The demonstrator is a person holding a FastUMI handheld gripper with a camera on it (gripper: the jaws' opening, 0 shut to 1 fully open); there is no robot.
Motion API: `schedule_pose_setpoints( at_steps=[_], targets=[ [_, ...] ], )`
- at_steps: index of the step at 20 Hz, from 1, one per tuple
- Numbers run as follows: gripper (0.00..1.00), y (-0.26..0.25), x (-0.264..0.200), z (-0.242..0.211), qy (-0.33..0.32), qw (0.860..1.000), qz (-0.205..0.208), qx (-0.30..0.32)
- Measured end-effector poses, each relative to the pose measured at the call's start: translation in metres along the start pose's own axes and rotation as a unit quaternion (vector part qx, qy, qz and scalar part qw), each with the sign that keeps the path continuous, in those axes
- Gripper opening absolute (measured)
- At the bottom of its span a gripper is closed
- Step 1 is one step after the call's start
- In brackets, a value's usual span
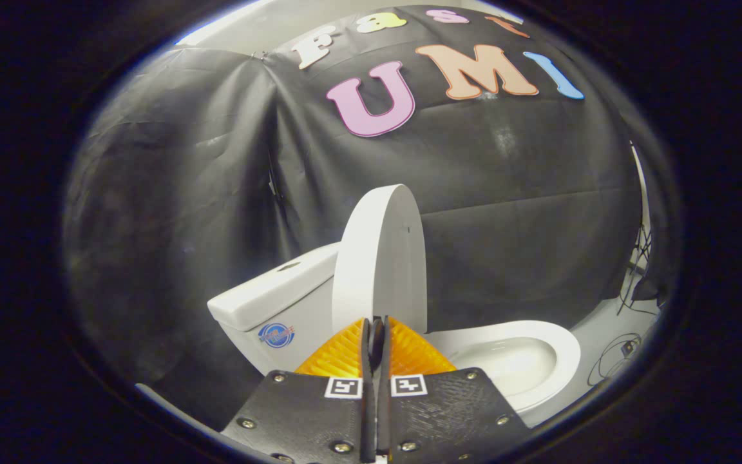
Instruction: Open the toilet lid.
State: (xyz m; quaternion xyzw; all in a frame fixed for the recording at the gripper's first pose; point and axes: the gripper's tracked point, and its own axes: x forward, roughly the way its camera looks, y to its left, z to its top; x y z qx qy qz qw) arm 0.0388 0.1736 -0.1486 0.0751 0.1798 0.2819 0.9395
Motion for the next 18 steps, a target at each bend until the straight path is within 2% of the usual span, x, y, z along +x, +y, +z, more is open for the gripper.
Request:
schedule_pose_setpoints(
  at_steps=[18],
  targets=[
    [0.03,0.029,0.007,-0.004,-0.006,0.999,0.016,-0.029]
  ],
)
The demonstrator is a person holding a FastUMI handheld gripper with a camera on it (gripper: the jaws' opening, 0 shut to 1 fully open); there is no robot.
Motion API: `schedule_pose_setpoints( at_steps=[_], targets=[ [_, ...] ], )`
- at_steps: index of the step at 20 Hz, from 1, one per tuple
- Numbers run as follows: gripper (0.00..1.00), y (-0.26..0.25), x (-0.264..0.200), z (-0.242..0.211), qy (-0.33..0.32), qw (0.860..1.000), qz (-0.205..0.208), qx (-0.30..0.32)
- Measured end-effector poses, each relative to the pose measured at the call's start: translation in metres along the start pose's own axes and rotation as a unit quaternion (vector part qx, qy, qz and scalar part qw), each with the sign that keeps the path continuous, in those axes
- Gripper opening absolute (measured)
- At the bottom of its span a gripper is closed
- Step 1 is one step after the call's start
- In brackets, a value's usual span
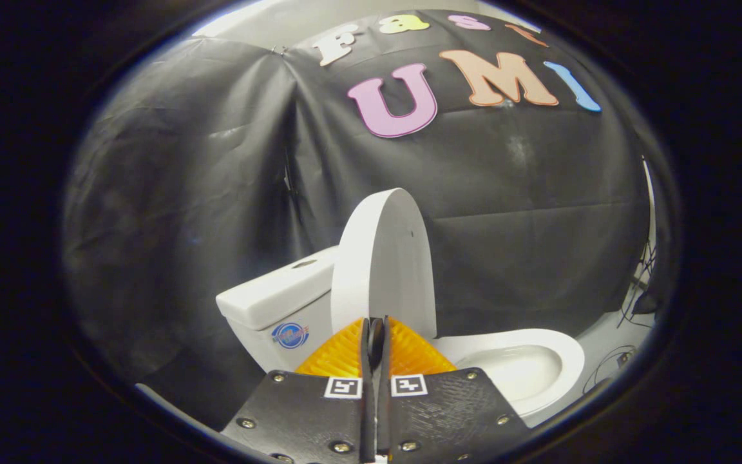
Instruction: Open the toilet lid.
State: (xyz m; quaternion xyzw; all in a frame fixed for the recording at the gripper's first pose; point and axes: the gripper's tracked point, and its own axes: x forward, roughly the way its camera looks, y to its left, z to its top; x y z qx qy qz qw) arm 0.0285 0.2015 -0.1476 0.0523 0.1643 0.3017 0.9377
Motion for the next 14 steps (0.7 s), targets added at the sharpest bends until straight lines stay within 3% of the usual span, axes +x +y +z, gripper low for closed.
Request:
schedule_pose_setpoints(
  at_steps=[7,14],
  targets=[
    [0.03,0.010,0.005,0.002,-0.002,1.000,-0.006,-0.020],
    [0.04,0.035,0.014,-0.001,-0.020,0.996,-0.021,-0.084]
  ],
)
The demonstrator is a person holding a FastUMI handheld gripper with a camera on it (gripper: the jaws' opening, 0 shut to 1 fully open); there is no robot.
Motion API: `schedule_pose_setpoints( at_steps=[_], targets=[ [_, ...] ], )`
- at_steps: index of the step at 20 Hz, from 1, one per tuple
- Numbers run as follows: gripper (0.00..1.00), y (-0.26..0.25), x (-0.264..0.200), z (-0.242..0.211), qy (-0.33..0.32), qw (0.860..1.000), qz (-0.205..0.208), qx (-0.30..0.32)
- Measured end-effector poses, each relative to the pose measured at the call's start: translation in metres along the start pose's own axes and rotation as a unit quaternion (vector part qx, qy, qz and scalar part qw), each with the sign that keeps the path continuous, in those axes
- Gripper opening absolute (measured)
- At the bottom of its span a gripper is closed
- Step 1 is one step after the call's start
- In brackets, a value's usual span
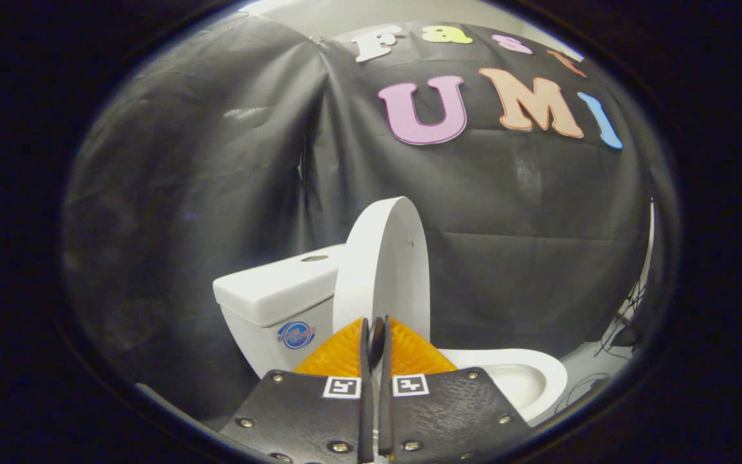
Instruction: Open the toilet lid.
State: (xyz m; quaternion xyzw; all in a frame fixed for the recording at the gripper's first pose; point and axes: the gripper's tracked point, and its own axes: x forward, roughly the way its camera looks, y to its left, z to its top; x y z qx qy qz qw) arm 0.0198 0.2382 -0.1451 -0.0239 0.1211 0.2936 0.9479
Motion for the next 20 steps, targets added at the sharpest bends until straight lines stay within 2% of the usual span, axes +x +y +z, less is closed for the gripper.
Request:
schedule_pose_setpoints(
  at_steps=[8,10,13,15,20],
  targets=[
    [0.12,0.034,0.012,-0.003,-0.007,0.999,0.035,0.005],
    [0.26,0.038,0.021,-0.014,0.006,0.999,0.039,0.011],
    [0.69,0.035,0.026,-0.044,0.060,0.998,0.036,0.004],
    [0.98,0.028,0.024,-0.036,0.044,0.999,0.023,0.004],
    [1.00,0.028,0.017,-0.021,0.025,0.999,0.021,0.006]
  ],
)
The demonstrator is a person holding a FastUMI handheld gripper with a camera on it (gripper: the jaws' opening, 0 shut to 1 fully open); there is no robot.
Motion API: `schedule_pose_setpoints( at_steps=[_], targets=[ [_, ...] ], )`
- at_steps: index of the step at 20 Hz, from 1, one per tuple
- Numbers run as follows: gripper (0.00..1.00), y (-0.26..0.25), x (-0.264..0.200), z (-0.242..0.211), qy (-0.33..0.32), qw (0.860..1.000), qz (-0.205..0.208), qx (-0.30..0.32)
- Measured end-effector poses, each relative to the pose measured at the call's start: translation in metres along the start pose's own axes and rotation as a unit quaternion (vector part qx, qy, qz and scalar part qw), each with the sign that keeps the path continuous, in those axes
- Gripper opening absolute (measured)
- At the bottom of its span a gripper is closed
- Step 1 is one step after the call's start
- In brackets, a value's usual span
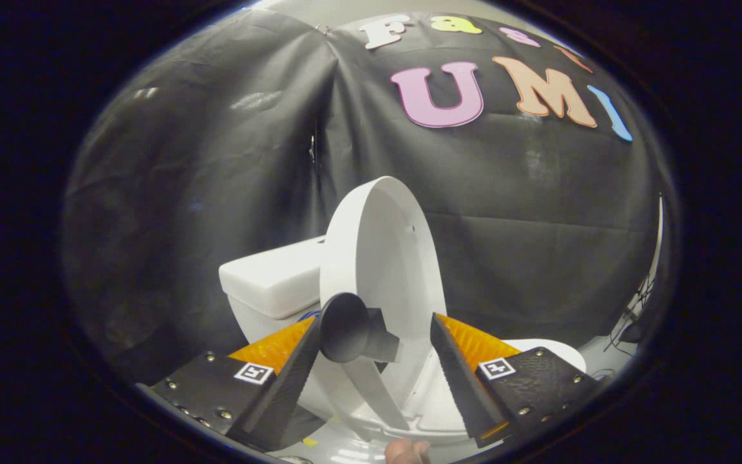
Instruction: Open the toilet lid.
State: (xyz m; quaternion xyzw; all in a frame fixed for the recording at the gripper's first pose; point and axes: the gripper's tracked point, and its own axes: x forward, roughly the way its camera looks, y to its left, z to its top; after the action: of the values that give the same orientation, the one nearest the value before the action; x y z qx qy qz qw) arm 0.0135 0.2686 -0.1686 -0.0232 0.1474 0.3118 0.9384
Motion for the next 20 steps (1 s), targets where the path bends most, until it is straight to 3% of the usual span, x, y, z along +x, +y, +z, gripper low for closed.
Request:
schedule_pose_setpoints(
  at_steps=[8,15,18,20],
  targets=[
    [1.00,-0.011,-0.017,0.016,-0.011,1.000,-0.003,-0.008],
    [1.00,-0.015,-0.039,0.027,-0.021,0.999,0.012,-0.038],
    [1.00,-0.019,-0.051,0.033,-0.026,0.999,0.023,-0.024],
    [1.00,-0.044,-0.059,0.047,-0.038,0.999,-0.008,-0.014]
  ],
)
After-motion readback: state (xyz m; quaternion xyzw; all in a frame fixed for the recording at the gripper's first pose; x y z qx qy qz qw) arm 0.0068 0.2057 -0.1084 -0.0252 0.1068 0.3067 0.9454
